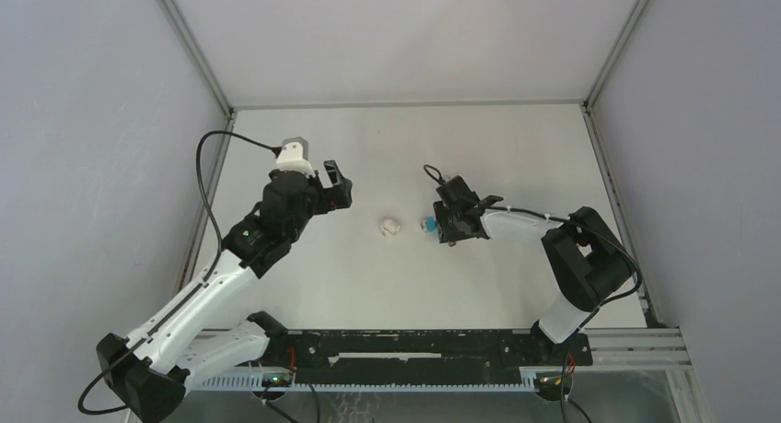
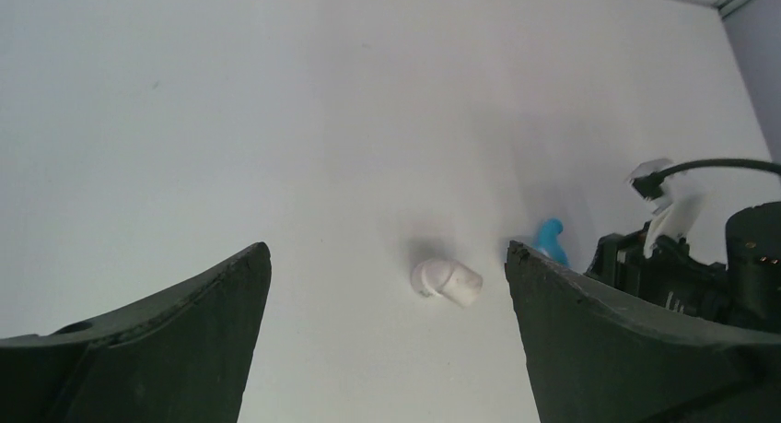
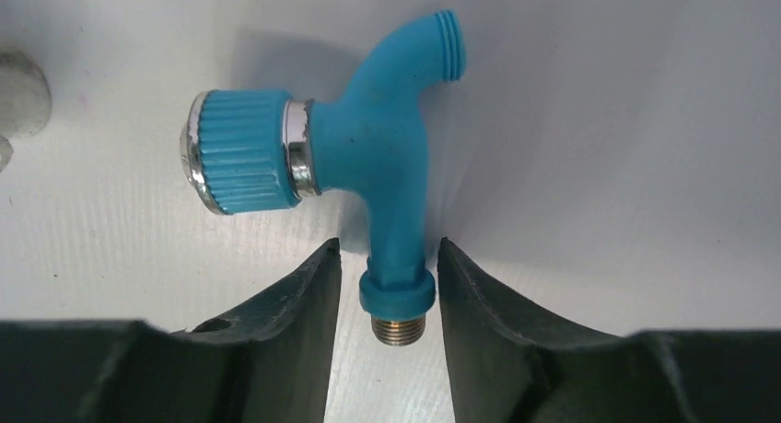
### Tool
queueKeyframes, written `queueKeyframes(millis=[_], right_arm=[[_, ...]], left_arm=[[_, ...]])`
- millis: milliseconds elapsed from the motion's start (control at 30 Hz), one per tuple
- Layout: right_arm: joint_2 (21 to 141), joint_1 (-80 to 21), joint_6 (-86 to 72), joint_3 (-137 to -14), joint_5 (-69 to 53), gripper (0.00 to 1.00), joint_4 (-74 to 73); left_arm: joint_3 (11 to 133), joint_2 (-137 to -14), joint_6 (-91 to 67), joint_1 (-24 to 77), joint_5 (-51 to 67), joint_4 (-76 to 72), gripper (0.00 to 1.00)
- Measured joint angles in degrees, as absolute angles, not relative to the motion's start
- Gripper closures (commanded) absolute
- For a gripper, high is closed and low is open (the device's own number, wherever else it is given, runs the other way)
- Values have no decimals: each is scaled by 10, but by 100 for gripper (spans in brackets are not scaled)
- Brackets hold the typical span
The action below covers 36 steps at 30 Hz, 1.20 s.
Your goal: Install the water faucets
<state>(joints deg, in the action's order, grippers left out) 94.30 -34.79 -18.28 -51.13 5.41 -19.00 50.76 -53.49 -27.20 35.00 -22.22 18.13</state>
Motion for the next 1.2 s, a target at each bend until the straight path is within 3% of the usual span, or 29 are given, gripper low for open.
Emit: queueKeyframes(millis=[100, 133, 167, 200, 367, 533, 733, 1200], right_arm=[[948, -347, -181, -514, 54, 71, -183], [948, -346, -180, -514, 53, 82, -181], [947, -346, -179, -514, 50, 98, -181], [946, -346, -176, -514, 46, 100, -182], [888, -348, -171, -526, 41, 100, -248], [724, -356, -172, -542, 45, 100, -292], [551, -366, -170, -515, 58, 100, -243], [502, -382, -170, -468, 55, 100, -189]], left_arm=[[508, -540, -279, 339, -202, 205, 0], [508, -542, -279, 336, -192, 209, 0], [512, -547, -279, 333, -178, 215, 0], [515, -552, -276, 331, -163, 220, 0], [560, -590, -256, 322, -29, 242, 0], [622, -648, -265, 319, 156, 234, 0], [622, -679, -361, 319, 298, 119, 0], [636, -789, -437, 375, 389, 18, 3]])
